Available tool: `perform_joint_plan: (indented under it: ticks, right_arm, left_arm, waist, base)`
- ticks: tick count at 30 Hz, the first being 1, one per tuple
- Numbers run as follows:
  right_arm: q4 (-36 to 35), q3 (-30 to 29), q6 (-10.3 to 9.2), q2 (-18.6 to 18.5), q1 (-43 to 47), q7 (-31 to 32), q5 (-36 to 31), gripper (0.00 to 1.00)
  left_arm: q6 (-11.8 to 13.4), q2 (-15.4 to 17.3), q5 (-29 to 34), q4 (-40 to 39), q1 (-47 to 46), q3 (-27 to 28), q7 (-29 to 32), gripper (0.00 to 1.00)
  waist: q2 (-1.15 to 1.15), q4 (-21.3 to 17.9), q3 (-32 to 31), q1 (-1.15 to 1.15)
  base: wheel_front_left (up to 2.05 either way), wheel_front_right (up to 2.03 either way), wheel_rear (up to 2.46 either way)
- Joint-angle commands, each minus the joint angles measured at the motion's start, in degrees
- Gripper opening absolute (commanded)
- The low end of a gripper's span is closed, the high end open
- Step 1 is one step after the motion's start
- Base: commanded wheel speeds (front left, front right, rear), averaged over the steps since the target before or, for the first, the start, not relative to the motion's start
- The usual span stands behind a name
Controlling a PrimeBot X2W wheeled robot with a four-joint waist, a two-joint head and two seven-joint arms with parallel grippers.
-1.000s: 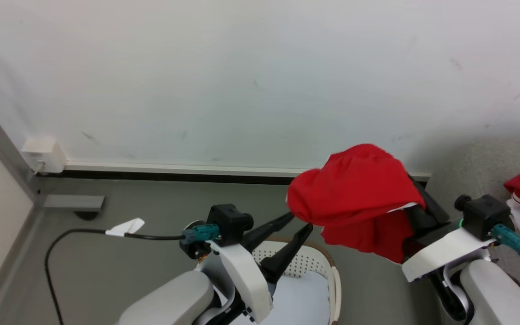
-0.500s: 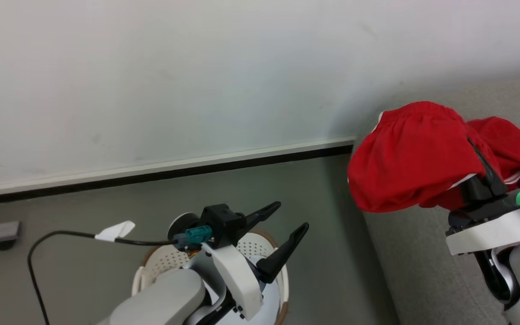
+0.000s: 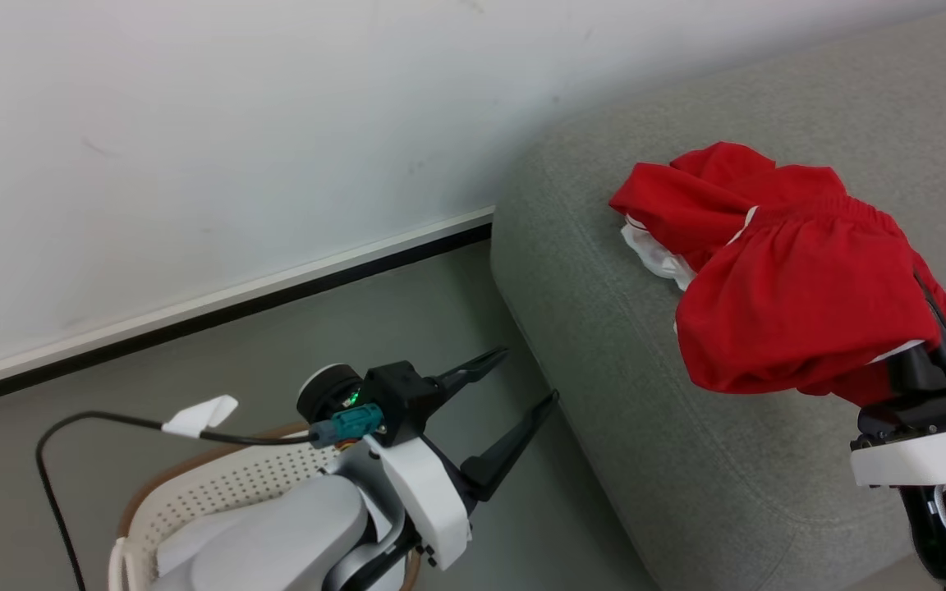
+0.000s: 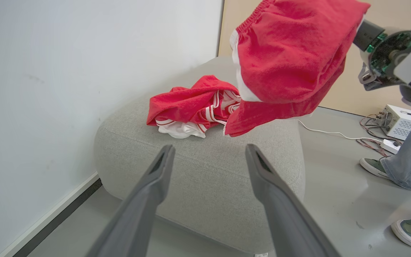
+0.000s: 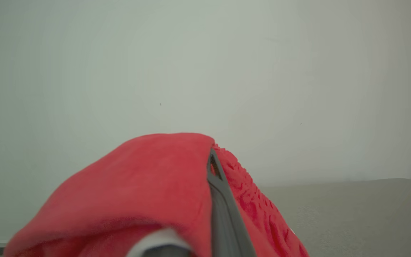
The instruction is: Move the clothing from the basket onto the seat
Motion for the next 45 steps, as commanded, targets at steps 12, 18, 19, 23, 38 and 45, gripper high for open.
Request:
perform_joint_plan:
  ticks: [12,18,19,23,38,45]
  right_arm:
    - [-3.02,-2.78,-0.15,2.42,2.86,0.01,-0.83,0.0]
    - [-2.92,-4.43,-0.15,2.28,1.07,0.02,1.1,0.0]
    - [-2.92,-4.43,-0.15,2.28,1.07,0.02,1.1,0.0]
    - [-1.03,-5.79,-0.15,0.6,-1.5,0.02,2.82,0.0]
    - [9.35,-15.49,-0.15,-14.77,-18.87,0.4,11.9,0.0]
    - [17.52,-18.33,-0.15,-23.04,-27.3,2.55,14.71,0.0]
  left_arm:
    - [0.32,1.37,2.27,-1.22,-1.48,-0.55,-0.37,1.0]
    - [0.72,2.25,1.75,-2.45,-2.33,-0.14,0.34,1.0]
    - [0.72,2.25,1.75,-2.45,-2.33,-0.14,0.34,1.0]
    - [0.93,3.02,2.14,-3.91,-3.55,0.15,1.24,1.0]
    - [1.83,7.9,3.5,-8.55,-8.5,1.57,4.67,1.0]
    - [2.42,9.62,4.33,-10.88,-10.54,2.32,5.66,1.0]
  waist:
    - [0.0,-5.34,3.59,0.0]
    - [0.0,-4.24,5.65,0.0]
    - [0.0,-4.24,5.65,0.0]
    - [0.0,-2.54,8.8,0.0]
    - [0.0,7.24,22.28,0.0]
    - [0.0,11.49,27.88,0.0]
  base:
    - [0.0,0.0,0.0]
    - [0.0,0.0,0.0]
    - [0.0,0.0,0.0]
    - [0.0,0.0,0.0]
    - [0.0,0.0,0.0]
    - [0.0,0.0,0.0]
